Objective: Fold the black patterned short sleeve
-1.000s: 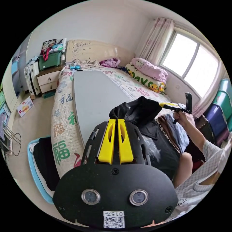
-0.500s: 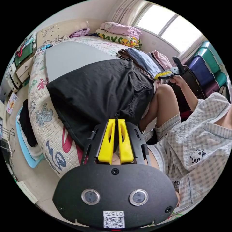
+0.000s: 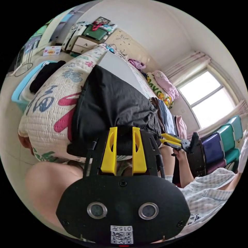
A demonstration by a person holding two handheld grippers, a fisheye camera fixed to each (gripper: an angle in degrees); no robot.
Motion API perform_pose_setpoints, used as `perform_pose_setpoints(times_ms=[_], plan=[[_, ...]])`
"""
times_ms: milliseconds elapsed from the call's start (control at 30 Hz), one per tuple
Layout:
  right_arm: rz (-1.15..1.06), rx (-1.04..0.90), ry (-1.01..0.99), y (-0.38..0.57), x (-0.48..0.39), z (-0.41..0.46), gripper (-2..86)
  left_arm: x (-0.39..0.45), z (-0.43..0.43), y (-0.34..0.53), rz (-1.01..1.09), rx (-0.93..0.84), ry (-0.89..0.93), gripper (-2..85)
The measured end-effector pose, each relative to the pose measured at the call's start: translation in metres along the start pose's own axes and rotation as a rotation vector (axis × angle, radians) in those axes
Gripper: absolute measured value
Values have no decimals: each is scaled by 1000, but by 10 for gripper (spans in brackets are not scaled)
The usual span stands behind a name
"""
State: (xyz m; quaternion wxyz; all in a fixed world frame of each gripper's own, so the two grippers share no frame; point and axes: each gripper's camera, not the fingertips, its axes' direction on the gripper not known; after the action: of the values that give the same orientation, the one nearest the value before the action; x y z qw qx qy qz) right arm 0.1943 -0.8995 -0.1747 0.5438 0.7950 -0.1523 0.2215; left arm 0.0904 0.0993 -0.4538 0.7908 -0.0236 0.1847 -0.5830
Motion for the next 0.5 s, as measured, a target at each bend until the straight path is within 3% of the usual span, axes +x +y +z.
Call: perform_pose_setpoints(times_ms=[167, 500], plan=[[-16, -33, 150, 15, 2, 6, 16, -16, -16, 11, -96, 56, 91, 90], [80, 60, 109, 45, 46, -42, -5, -6, -56, 24, -103, 34, 130, 101]])
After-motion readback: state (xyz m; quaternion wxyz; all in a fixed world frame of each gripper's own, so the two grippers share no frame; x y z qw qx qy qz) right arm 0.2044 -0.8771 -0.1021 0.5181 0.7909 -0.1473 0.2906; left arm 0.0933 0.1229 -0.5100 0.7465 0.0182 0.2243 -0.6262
